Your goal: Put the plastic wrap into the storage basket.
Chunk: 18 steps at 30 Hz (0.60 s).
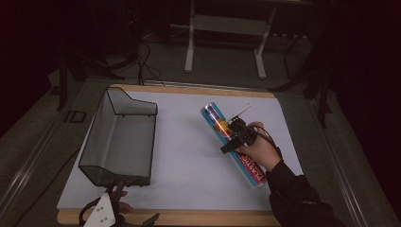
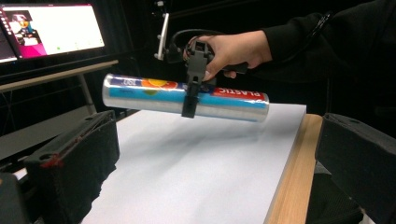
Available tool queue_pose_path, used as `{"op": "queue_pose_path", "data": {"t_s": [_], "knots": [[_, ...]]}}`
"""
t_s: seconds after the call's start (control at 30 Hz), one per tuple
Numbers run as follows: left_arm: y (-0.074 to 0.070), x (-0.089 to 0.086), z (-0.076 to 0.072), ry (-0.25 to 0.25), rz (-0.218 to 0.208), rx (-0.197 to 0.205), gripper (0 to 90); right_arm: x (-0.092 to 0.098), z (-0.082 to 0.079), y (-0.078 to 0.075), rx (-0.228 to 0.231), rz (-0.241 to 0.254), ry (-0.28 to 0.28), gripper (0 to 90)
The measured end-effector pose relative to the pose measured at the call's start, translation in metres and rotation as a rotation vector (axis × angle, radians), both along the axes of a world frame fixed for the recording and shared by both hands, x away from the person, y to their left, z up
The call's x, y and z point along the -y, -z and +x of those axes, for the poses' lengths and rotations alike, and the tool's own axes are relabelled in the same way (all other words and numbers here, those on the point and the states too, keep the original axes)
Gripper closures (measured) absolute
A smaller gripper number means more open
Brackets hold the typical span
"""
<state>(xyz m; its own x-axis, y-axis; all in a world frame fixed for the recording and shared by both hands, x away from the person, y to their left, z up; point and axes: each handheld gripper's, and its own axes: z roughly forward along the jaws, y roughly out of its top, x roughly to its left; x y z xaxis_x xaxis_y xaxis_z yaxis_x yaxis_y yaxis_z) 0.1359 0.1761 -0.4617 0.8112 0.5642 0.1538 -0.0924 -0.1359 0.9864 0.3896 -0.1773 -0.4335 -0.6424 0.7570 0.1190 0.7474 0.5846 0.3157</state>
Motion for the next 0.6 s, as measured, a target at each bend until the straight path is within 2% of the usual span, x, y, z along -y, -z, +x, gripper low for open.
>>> {"op": "queue_pose_path", "data": {"t_s": [0.17,0.2,0.3,0.33,0.5,0.6], "knots": [[0.0,0.0,0.0,-0.003,-0.002,-0.003,0.6,-0.012,0.001,-0.008,0.016,0.015,-0.002,31.3],[0.0,0.0,0.0,-0.006,0.001,-0.004,0.6,-0.016,0.002,-0.011,0.016,0.037,0.001,31.2],[0.0,0.0,0.0,-0.006,0.001,-0.004,0.6,-0.018,0.002,-0.013,0.021,0.046,0.004,31.2],[0.0,0.0,0.0,-0.008,0.0,-0.004,0.6,-0.027,0.002,-0.018,0.043,0.055,-0.003,31.2],[-0.001,-0.001,-0.001,-0.03,-0.008,0.008,0.6,-0.04,0.001,-0.025,0.051,0.089,-0.016,31.2],[0.0,-0.002,0.0,-0.032,-0.012,-0.004,0.6,-0.054,0.0,-0.032,0.068,0.106,-0.031,31.2]]}}
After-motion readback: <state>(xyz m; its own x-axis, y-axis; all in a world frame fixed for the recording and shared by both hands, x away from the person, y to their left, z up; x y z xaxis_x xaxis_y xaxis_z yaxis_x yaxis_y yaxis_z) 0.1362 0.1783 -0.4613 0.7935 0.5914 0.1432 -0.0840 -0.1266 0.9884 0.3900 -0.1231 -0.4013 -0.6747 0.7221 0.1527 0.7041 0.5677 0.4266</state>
